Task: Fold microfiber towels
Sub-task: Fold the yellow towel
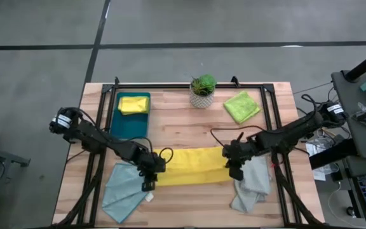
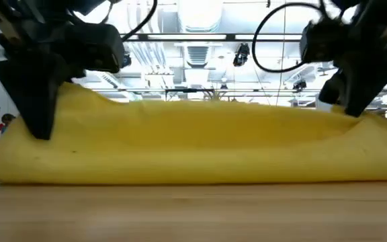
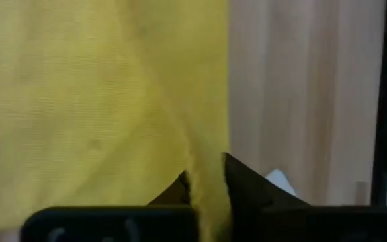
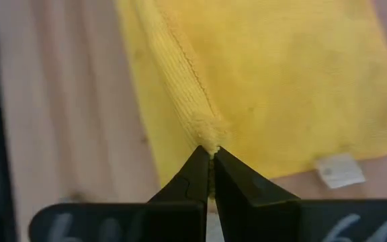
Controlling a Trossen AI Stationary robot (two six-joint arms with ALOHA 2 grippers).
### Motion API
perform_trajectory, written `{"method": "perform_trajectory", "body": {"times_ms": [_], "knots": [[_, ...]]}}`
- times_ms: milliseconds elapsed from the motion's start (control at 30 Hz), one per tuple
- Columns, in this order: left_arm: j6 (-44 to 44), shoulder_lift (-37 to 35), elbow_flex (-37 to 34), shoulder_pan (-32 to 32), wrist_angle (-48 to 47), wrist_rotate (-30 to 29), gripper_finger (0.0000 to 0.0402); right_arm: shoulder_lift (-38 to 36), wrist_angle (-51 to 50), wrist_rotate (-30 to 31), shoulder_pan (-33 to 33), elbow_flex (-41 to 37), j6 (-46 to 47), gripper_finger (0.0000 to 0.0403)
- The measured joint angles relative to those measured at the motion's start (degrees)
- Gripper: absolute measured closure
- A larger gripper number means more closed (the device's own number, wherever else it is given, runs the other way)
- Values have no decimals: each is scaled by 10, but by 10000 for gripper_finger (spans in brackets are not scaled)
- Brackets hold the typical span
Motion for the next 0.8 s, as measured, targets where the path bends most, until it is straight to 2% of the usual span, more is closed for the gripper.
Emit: {"method": "perform_trajectory", "body": {"times_ms": [200, 333, 433, 633, 800], "knots": [[26, 0, 0, 24, -49, -48, 321, 1, -24, 15, -51, 0, -36, 394], [45, -1, 0, 37, -70, -66, 308, 2, -24, 15, -76, 0, -58, 394], [59, -1, 0, 45, -71, -66, 321, 2, -31, 15, -87, 0, -76, 394], [75, -1, 0, 49, -85, -77, 393, 2, -32, 14, -93, 0, -93, 394], [59, 0, 0, 49, -111, -93, 398, 3, -32, 15, -97, 0, -106, 394]]}}
